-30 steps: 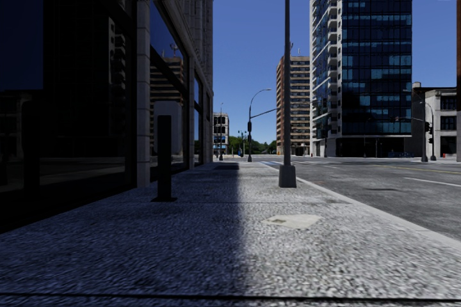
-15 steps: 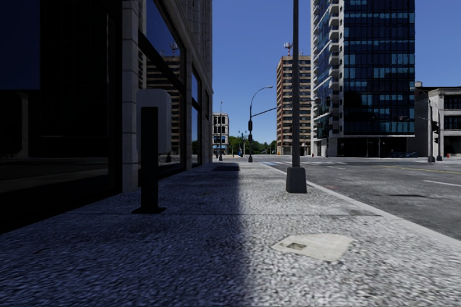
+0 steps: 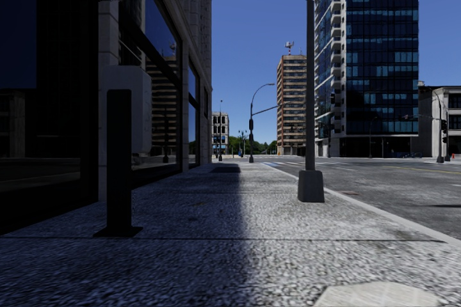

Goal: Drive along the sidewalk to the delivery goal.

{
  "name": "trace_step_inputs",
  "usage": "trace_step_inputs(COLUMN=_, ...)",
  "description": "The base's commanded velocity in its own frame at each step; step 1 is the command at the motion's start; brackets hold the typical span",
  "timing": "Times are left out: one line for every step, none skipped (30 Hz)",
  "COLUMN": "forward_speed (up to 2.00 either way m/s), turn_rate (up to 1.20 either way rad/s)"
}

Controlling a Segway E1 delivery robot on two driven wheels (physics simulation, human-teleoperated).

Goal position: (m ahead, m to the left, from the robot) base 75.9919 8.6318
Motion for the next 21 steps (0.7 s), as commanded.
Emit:
trace_step_inputs(forward_speed=1.79, turn_rate=0.0)
trace_step_inputs(forward_speed=1.79, turn_rate=0.0)
trace_step_inputs(forward_speed=1.79, turn_rate=0.0)
trace_step_inputs(forward_speed=1.79, turn_rate=0.0)
trace_step_inputs(forward_speed=2.0, turn_rate=0.0)
trace_step_inputs(forward_speed=2.0, turn_rate=0.0)
trace_step_inputs(forward_speed=2.0, turn_rate=0.0)
trace_step_inputs(forward_speed=2.0, turn_rate=0.0)
trace_step_inputs(forward_speed=2.0, turn_rate=0.0)
trace_step_inputs(forward_speed=2.0, turn_rate=0.0)
trace_step_inputs(forward_speed=2.0, turn_rate=0.0)
trace_step_inputs(forward_speed=2.0, turn_rate=0.0)
trace_step_inputs(forward_speed=2.0, turn_rate=0.0)
trace_step_inputs(forward_speed=2.0, turn_rate=0.0)
trace_step_inputs(forward_speed=2.0, turn_rate=0.0)
trace_step_inputs(forward_speed=2.0, turn_rate=0.0)
trace_step_inputs(forward_speed=2.0, turn_rate=0.0)
trace_step_inputs(forward_speed=2.0, turn_rate=0.0)
trace_step_inputs(forward_speed=2.0, turn_rate=0.0)
trace_step_inputs(forward_speed=2.0, turn_rate=0.0)
trace_step_inputs(forward_speed=2.0, turn_rate=0.0)
